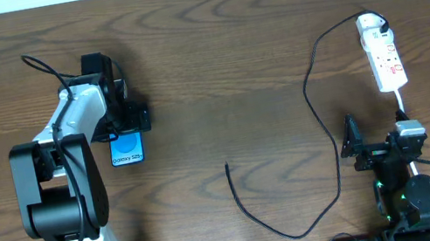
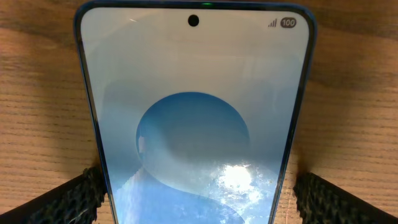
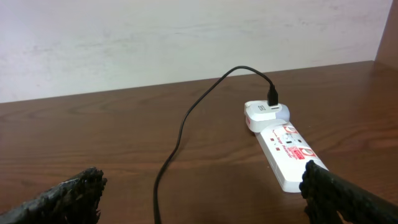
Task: Plug charger to phone and switch on socket
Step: 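Close the left gripper on the phone's sides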
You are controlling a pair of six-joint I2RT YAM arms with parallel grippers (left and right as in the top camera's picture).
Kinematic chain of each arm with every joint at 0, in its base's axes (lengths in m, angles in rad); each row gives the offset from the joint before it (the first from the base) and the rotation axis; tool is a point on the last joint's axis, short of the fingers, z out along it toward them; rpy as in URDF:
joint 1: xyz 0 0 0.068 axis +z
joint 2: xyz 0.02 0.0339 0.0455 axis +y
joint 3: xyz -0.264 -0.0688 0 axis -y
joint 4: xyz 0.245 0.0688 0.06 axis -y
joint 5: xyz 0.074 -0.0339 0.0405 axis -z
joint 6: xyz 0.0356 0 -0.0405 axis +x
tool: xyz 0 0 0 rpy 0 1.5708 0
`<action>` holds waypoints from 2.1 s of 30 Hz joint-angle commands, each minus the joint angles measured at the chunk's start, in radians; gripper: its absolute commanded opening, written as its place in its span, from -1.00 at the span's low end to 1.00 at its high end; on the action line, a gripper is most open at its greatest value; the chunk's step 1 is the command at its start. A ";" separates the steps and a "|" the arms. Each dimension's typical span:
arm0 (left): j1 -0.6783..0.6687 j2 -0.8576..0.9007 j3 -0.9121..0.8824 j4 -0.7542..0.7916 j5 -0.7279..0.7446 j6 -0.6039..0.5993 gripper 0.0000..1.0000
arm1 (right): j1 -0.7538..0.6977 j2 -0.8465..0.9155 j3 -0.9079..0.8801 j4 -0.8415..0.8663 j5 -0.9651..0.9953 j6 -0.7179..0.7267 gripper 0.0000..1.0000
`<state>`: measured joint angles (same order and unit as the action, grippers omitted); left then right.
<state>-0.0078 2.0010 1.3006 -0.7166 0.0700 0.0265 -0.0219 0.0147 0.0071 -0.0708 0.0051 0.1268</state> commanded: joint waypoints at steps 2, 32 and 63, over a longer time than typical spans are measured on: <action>0.001 0.025 -0.039 -0.008 0.023 0.007 0.98 | 0.010 -0.003 -0.002 -0.004 0.011 0.015 0.99; 0.001 0.025 -0.039 -0.008 0.023 0.007 0.68 | 0.011 -0.003 -0.002 -0.004 0.011 0.015 0.99; 0.001 0.025 -0.039 -0.015 0.023 0.007 0.45 | 0.010 -0.003 -0.002 -0.004 0.011 0.014 0.99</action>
<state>-0.0059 1.9999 1.3006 -0.7204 0.0692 0.0288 -0.0219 0.0147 0.0071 -0.0708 0.0051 0.1268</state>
